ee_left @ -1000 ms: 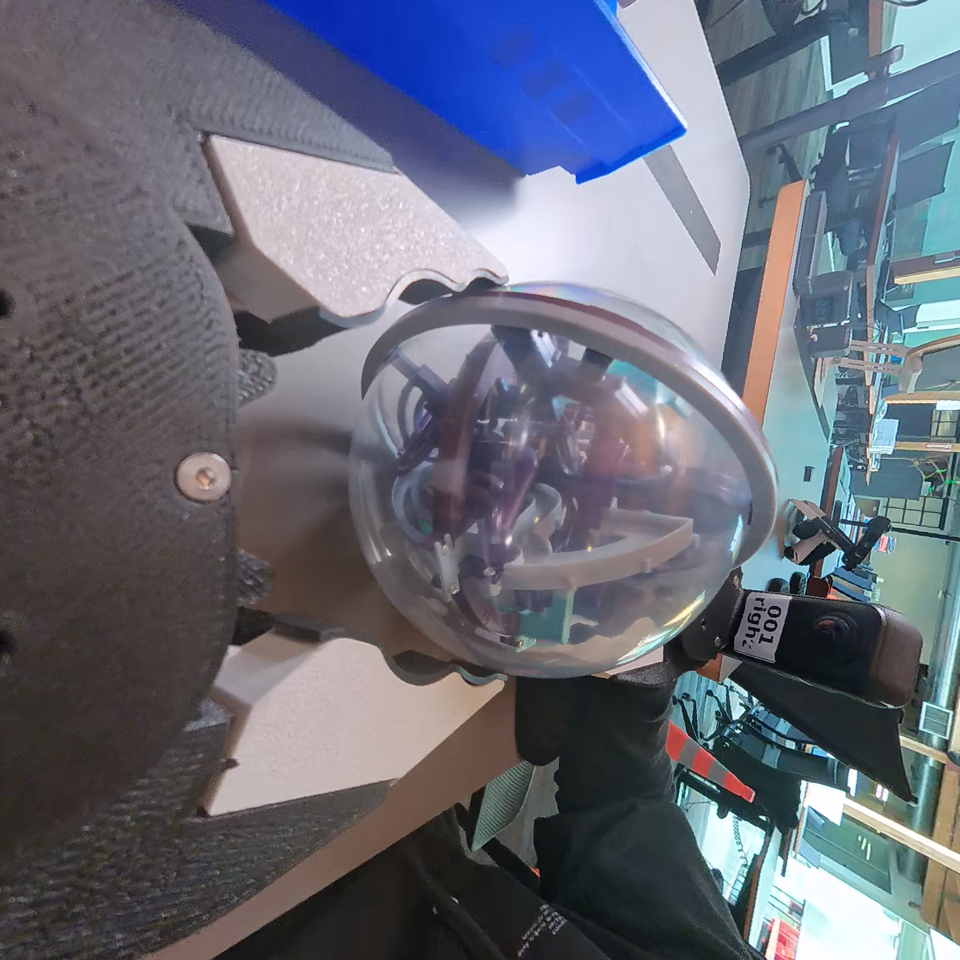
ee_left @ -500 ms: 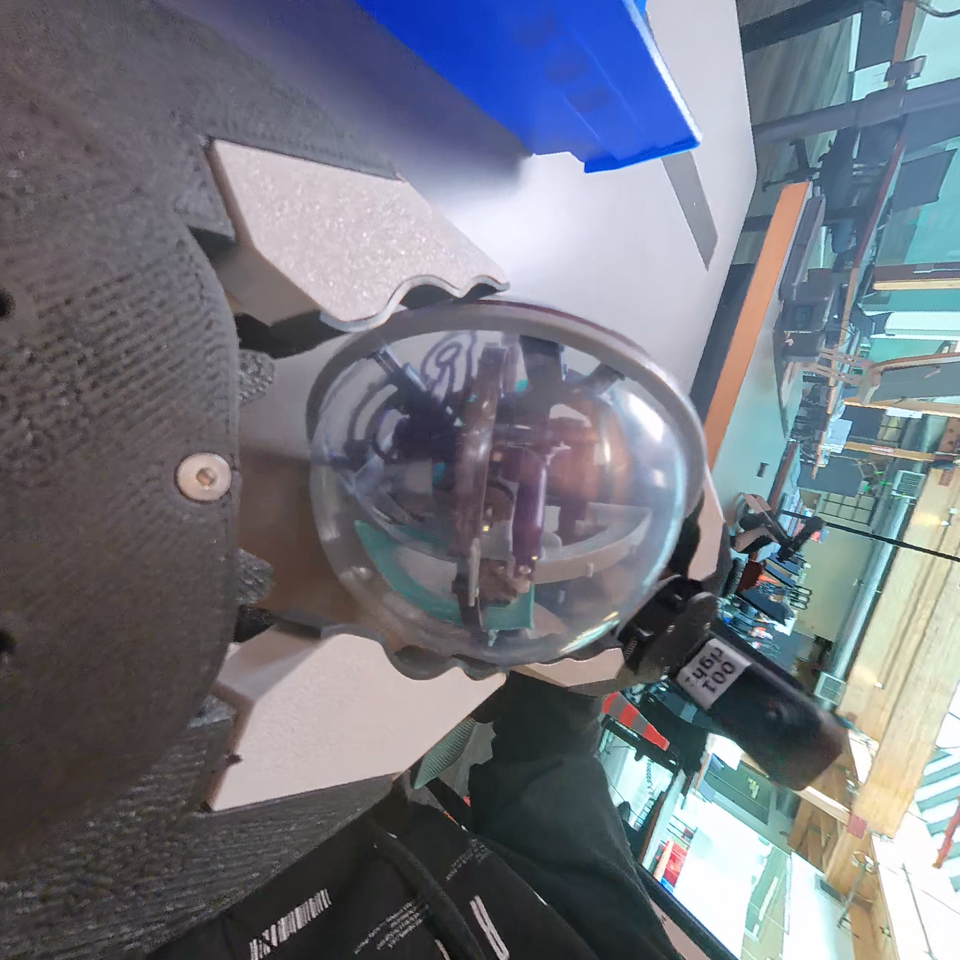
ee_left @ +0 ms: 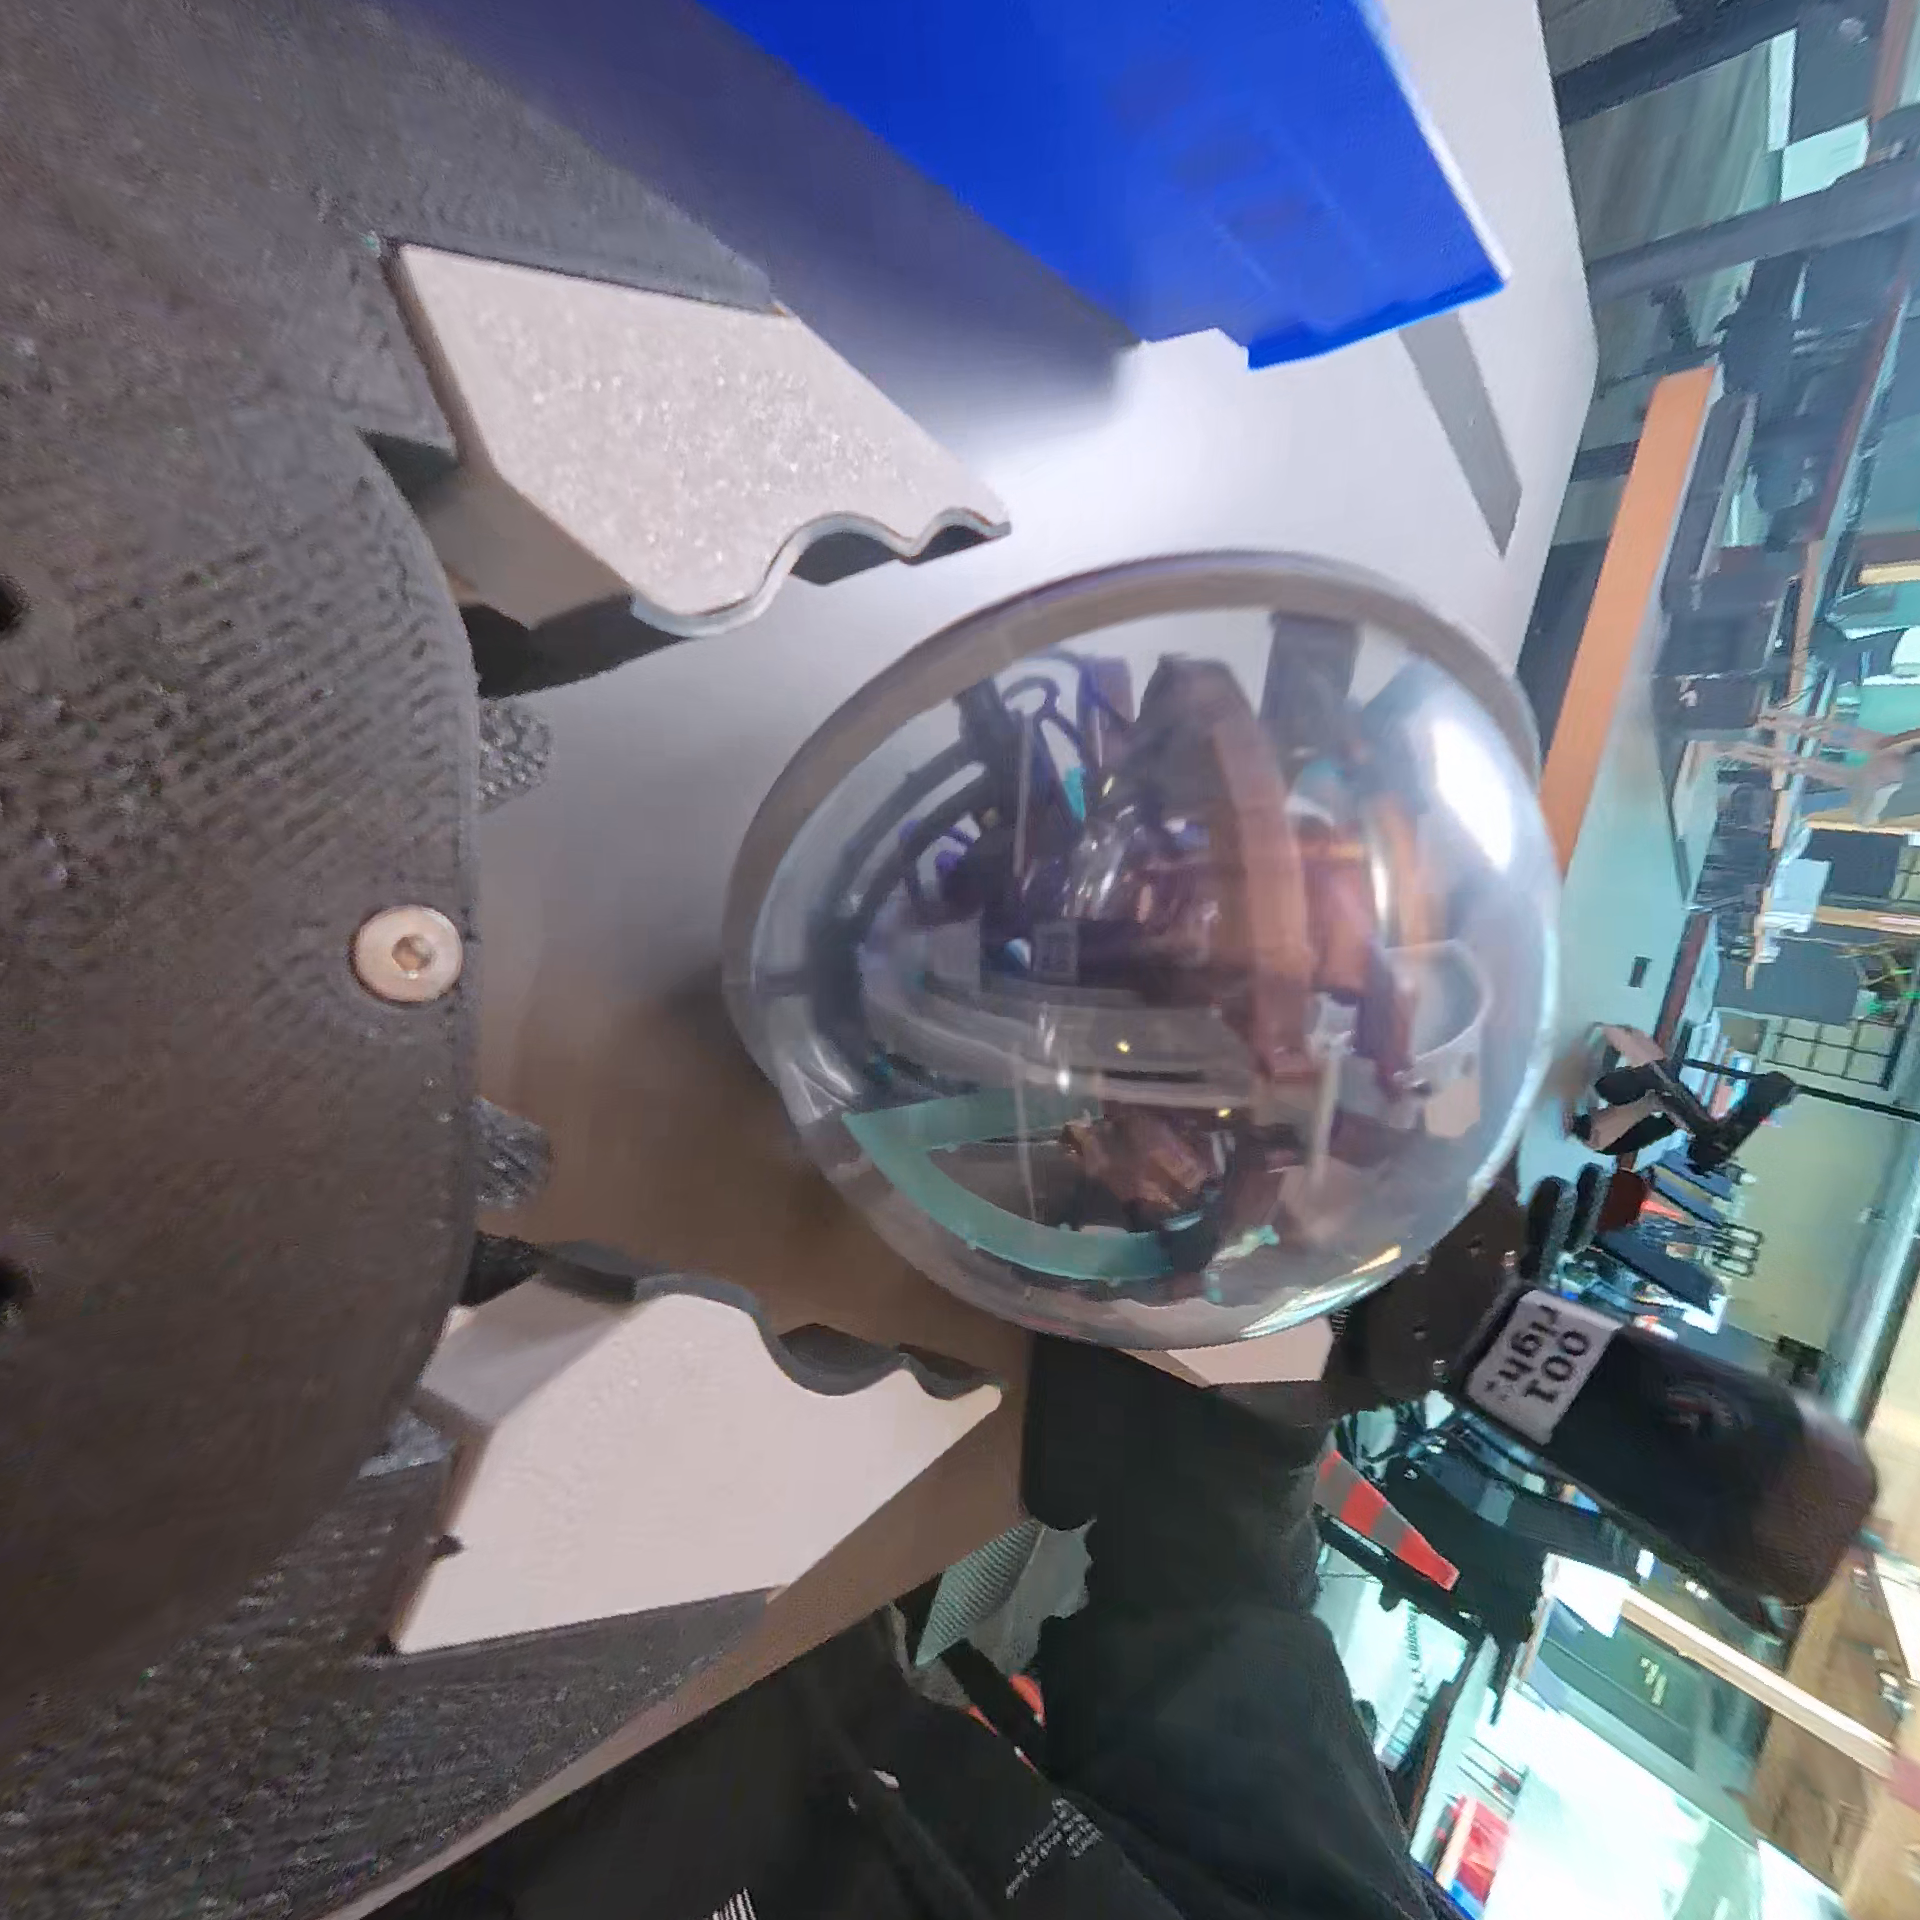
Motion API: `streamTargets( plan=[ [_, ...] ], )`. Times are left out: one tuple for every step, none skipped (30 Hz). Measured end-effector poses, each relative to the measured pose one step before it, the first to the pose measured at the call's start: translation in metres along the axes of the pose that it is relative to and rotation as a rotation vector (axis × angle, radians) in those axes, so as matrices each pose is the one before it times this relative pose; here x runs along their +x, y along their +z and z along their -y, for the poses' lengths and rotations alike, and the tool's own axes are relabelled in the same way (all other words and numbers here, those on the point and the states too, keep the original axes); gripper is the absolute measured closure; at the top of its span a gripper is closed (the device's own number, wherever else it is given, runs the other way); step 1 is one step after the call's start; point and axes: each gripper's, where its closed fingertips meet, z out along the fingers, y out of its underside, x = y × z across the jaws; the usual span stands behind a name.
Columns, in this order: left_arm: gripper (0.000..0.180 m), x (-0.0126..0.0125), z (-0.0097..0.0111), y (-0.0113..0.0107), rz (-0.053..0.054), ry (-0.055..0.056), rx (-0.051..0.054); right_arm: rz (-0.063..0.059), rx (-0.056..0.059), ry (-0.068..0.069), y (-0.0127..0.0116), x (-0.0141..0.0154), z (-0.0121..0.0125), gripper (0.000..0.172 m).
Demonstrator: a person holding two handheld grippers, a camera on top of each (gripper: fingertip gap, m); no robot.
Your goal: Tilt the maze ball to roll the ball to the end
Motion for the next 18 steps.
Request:
streamTargets(
  plan=[
    [0.035,0.00144,-0.00362,0.00414,-0.0032,0.0060,-0.0201,0.0080,-0.0022,0.0348,0.00005,0.00111,-0.00119,0.032],
    [0.036,0.00151,-0.00345,0.00398,0.0019,0.0128,-0.0248,0.0100,-0.0025,0.0384,0.00010,0.00088,-0.00128,0.033],
    [0.034,-0.00085,-0.00126,0.00316,0.0199,0.0176,-0.0146,0.0106,-0.0040,0.0428,0.00009,0.00104,-0.00140,0.033],
    [0.036,-0.00230,-0.00037,0.00162,0.0260,0.0178,-0.0103,0.0128,-0.0056,0.0421,-0.00013,0.00088,-0.00161,0.033],
    [0.040,-0.00248,0.00076,0.00005,0.0210,0.0071,-0.0033,0.0159,-0.0065,0.0384,-0.00012,0.00014,-0.00165,0.033],
    [0.042,-0.00089,0.00231,-0.00089,0.0056,-0.0040,0.0087,0.0160,-0.0080,0.0346,0.00049,-0.00035,-0.00195,0.034],
    [0.043,-0.00025,0.00330,-0.00163,0.0006,-0.0061,0.0158,0.0161,-0.0125,0.0332,0.00093,-0.00068,-0.00269,0.033],
    [0.043,-0.00010,0.00303,-0.00159,0.0028,0.0008,0.0134,0.0175,-0.0165,0.0308,0.00122,-0.00103,-0.00313,0.035],
    [0.043,0.00015,0.00262,-0.00137,0.0038,0.0053,0.0102,0.0151,-0.0166,0.0230,0.00134,-0.00105,-0.00320,0.036],
    [0.043,0.00009,0.00190,-0.00117,0.0045,0.0065,0.0048,0.0091,-0.0124,0.0127,0.00115,-0.00069,-0.00229,0.036],
    [0.043,-0.00005,0.00081,-0.00053,0.0042,0.0045,-0.0016,0.0020,-0.0078,0.0024,0.00073,-0.00022,-0.00107,0.036],
    [0.043,-0.00024,0.00013,-0.00022,0.0018,0.0006,-0.0018,-0.0064,-0.0031,-0.0068,0.00003,0.00048,-0.00006,0.036],
    [0.043,-0.00037,0.00009,0.00015,0.0009,-0.0036,0.0008,-0.0195,0.0019,-0.0185,-0.00083,0.00186,0.00117,0.035],
    [0.043,-0.00029,0.00043,0.00029,0.0004,-0.0067,0.0021,-0.0347,0.0089,-0.0390,-0.00208,0.00351,0.00254,0.031],
    [0.044,-0.00028,0.00129,0.00056,0.0009,-0.0049,0.0054,-0.0410,0.0174,-0.0612,-0.00322,0.00391,0.00443,0.028],
    [0.044,-0.00005,0.00123,0.00097,0.0003,-0.0024,0.0037,-0.0379,0.0234,-0.0751,-0.00409,0.00314,0.00642,0.026],
    [0.044,0.00001,0.00137,0.00140,-0.0002,0.0018,0.0019,-0.0280,0.0313,-0.0826,-0.00420,0.00130,0.00845,0.024],
    [0.044,0.00019,0.00160,0.00181,0.0001,0.0024,0.0016,-0.0236,0.0335,-0.0865,-0.00378,0.00032,0.00938,0.023]
  ],
)
